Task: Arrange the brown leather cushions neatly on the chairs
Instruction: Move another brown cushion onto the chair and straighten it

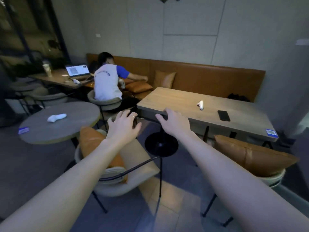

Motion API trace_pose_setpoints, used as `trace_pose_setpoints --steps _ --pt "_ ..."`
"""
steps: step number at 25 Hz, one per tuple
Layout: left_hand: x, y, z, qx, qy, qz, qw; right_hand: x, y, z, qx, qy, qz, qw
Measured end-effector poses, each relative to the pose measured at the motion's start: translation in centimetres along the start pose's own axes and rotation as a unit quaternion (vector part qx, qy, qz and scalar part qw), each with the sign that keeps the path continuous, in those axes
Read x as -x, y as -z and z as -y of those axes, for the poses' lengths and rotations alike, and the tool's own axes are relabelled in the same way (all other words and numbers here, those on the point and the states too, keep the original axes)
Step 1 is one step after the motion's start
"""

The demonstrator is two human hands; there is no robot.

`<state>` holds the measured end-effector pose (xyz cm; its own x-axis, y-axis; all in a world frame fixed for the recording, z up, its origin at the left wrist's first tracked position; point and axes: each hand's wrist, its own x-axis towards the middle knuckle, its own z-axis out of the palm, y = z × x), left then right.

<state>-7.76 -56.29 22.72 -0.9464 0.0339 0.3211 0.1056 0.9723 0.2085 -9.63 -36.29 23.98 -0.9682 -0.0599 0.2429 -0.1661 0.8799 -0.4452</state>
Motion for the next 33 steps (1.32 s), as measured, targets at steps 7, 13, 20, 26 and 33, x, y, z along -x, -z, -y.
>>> trace_pose_setpoints --steps 7,13,20,26,33 --pt "2.2 2.3 11.6 0.018 0.100 -0.002 0.995 -1.4 -8.0 8.7 -0.051 0.040 0.037 0.997" --pt "0.8 -1.8 16.6 0.054 0.186 0.027 0.981 -3.0 -16.4 8.3 -0.032 0.017 0.110 0.993" --pt "-3.0 -10.7 23.0 0.124 0.303 0.086 0.941 -7.3 -26.9 4.5 -0.071 -0.110 0.219 0.967" --pt "-6.2 -17.0 27.7 0.314 0.462 0.068 0.827 -8.8 -35.9 1.8 -0.356 -0.441 0.242 0.787" --pt "-7.0 -23.2 33.9 0.410 0.522 0.082 0.743 -6.5 -45.2 -2.2 -0.386 -0.625 0.179 0.655"
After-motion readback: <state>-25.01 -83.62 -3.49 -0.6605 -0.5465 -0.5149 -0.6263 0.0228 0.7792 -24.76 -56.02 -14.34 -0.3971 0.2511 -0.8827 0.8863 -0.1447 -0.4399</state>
